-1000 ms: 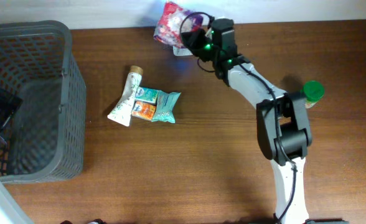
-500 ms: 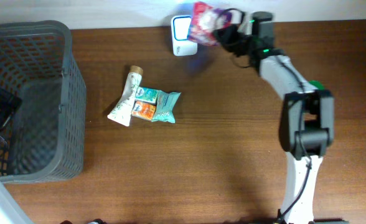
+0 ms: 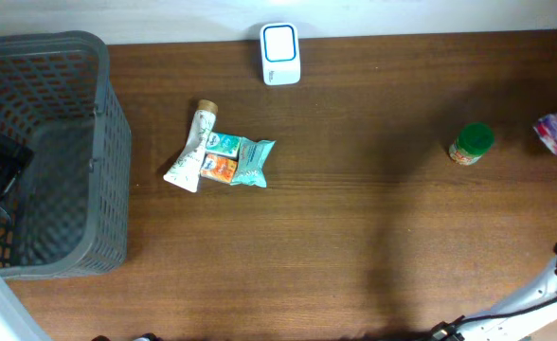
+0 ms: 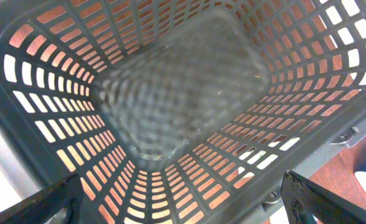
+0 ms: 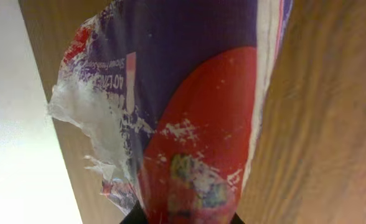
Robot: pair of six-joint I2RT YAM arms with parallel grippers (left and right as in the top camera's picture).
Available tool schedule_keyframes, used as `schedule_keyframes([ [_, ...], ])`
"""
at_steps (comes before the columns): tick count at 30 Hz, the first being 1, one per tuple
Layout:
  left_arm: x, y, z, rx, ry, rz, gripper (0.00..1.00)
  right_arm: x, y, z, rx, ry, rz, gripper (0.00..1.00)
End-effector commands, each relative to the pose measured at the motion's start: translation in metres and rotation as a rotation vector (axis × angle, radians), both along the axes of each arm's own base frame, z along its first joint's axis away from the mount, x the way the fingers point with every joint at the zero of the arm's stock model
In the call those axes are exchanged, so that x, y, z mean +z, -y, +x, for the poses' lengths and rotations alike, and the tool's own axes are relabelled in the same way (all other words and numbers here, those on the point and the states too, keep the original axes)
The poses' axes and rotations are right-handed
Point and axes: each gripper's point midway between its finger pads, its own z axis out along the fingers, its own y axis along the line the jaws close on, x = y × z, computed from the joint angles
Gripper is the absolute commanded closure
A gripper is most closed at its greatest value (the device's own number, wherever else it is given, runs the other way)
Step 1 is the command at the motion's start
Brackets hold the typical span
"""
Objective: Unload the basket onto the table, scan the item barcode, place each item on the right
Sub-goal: 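Grasp the tissue pack and carry it to the far right edge, then grasp the green jar with the right gripper and move it left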
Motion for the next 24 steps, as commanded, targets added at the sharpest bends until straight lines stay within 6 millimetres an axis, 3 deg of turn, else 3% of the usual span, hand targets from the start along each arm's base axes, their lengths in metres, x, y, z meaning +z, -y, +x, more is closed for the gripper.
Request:
schedule_keyframes([
  [1, 0.0, -0.001, -0.001, 0.008, 0.001, -0.001, 0.01, 0.02, -0.004, 0.004, 0.07, 0.067, -0.019, 0.35],
  [2, 0.0, -0.001, -0.001, 0.008, 0.001, -0.001, 0.01, 0.031, -0.013, 0.005, 0.094, 0.103, 0.01, 0.13],
  [3, 0.0, -0.001, -0.001, 0.008, 0.001, -0.001, 0.01, 0.04, -0.015, 0.004, 0.1, 0.105, 0.0, 0.01],
  [6, 0.0, -0.001, -0.001, 0.008, 0.002, -0.001, 0.01, 0.093, -0.021, -0.023, 0.064, 0.047, -0.106, 0.01],
  [7, 0.0, -0.001, -0.001, 0.008, 0.001, -0.001, 0.01, 0.138, -0.031, -0.03, 0.113, 0.087, -0.209, 0.01],
  [10, 0.0, -0.001, -0.001, 0.008, 0.001, -0.001, 0.01, 0.189, -0.053, -0.052, 0.167, 0.098, -0.325, 0.01],
  [12, 0.0, -0.001, -0.001, 0.008, 0.001, -0.001, 0.01, 0.181, -0.071, -0.06, 0.201, 0.072, -0.256, 0.01],
  [15, 0.0, -0.001, -0.001, 0.008, 0.001, -0.001, 0.01, 0.168, -0.111, -0.056, 0.427, 0.027, -0.261, 0.01],
  [18, 0.0, -0.001, -0.001, 0.008, 0.002, -0.001, 0.01, 0.148, -0.181, -0.022, 0.729, -0.018, -0.322, 0.01],
  [20, 0.0, -0.001, -0.001, 0.008, 0.001, -0.001, 0.01, 0.12, -0.208, -0.008, 0.813, -0.185, -0.408, 0.01],
  [22, 0.0, -0.001, -0.001, 0.008, 0.001, -0.001, 0.01, 0.098, -0.229, 0.004, 0.786, -0.278, -0.383, 0.01],
  [24, 0.0, -0.001, -0.001, 0.008, 0.001, -0.001, 0.01, 0.082, -0.236, 0.01, 0.769, -0.305, -0.345, 0.01],
])
